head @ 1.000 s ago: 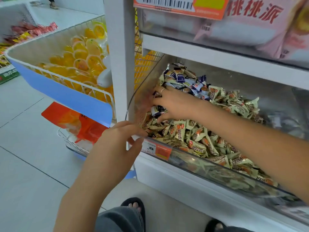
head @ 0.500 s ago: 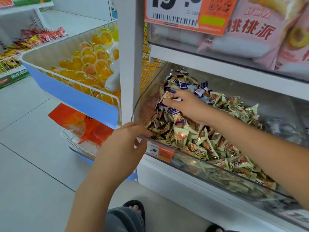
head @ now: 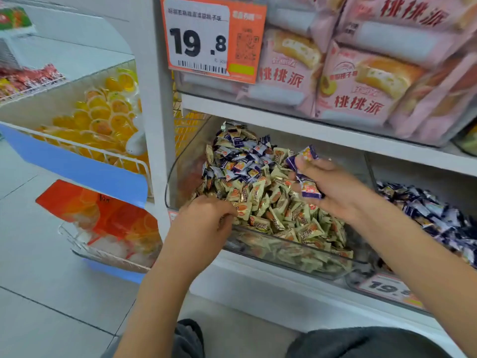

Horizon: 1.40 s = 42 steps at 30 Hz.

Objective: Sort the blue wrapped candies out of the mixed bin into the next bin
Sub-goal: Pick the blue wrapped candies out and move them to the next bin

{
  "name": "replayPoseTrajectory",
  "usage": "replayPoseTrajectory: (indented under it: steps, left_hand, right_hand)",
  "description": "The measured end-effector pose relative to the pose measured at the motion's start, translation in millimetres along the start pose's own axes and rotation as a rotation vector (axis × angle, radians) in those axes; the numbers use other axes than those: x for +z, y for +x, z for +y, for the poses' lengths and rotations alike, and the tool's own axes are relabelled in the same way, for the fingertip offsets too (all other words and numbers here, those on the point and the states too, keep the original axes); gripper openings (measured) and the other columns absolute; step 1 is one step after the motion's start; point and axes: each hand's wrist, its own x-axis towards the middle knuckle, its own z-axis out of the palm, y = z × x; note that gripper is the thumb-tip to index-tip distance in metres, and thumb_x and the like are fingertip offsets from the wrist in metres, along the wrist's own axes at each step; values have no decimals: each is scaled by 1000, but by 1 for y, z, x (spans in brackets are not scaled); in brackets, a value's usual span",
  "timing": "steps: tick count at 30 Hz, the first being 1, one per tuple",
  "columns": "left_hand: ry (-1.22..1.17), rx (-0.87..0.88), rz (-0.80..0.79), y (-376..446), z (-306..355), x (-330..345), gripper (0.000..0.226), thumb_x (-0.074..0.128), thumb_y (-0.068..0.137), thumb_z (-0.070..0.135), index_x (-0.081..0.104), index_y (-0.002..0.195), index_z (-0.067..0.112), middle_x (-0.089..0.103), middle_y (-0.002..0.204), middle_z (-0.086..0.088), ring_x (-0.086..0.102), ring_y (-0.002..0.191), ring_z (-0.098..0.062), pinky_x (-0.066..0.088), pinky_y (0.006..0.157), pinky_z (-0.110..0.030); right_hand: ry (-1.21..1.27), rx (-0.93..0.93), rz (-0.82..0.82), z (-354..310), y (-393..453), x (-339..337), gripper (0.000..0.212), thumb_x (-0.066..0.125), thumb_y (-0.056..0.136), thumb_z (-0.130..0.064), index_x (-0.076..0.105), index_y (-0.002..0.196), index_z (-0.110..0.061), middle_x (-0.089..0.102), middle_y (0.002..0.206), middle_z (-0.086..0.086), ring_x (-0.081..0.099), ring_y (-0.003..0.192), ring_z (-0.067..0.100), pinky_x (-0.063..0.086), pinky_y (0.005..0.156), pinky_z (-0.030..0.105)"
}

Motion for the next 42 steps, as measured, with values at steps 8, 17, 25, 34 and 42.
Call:
replayPoseTrajectory:
  steps: [8,17,25,34,42]
  left_hand:
    - [27,14,-17,-1,7,9,16,60,83,8,71,86,20,67,72,4,61,73,-21,50,74,-41]
    - [-28,-12,0,4,18,9,18,62,85,5,74,94,16,69,84,6,59,71,-11,44,65,-21]
    - [-28,-18,-50,8,19,15,19,63,85,4,74,95,16,71,94,5,59,75,-9,42,68,-19]
    - [-39,-93,-12,-3,1,-6,21,63,85,4,73,95,19,69,91,5,60,78,-11,42,68,-22]
    - [-53,-198,84,-15,-5,-19,22,62,84,2,73,99,15,62,95,12,53,82,-8,35,68,-11]
  right_hand:
    - [-424,-293,638,15,-58,-127,23,55,92,-39,55,83,-18,57,74,4,51,68,18,40,65,33]
    - [-777,-76,322,34,-70,-179,62,21,88,-67,17,145,-45,15,156,-11,13,144,17,16,115,40]
    - [-1514,67,11,68,-25,-190,53,18,100,-48,-18,138,-55,-24,151,-22,-29,137,8,-17,110,57]
    - [-1307,-1062,397,27,-72,-77,35,37,84,-9,67,102,-11,71,86,8,64,86,27,50,88,43]
    - [-1339,-667,-295,26,54,72,31,54,94,-25,52,125,-22,60,114,6,60,94,23,51,79,40]
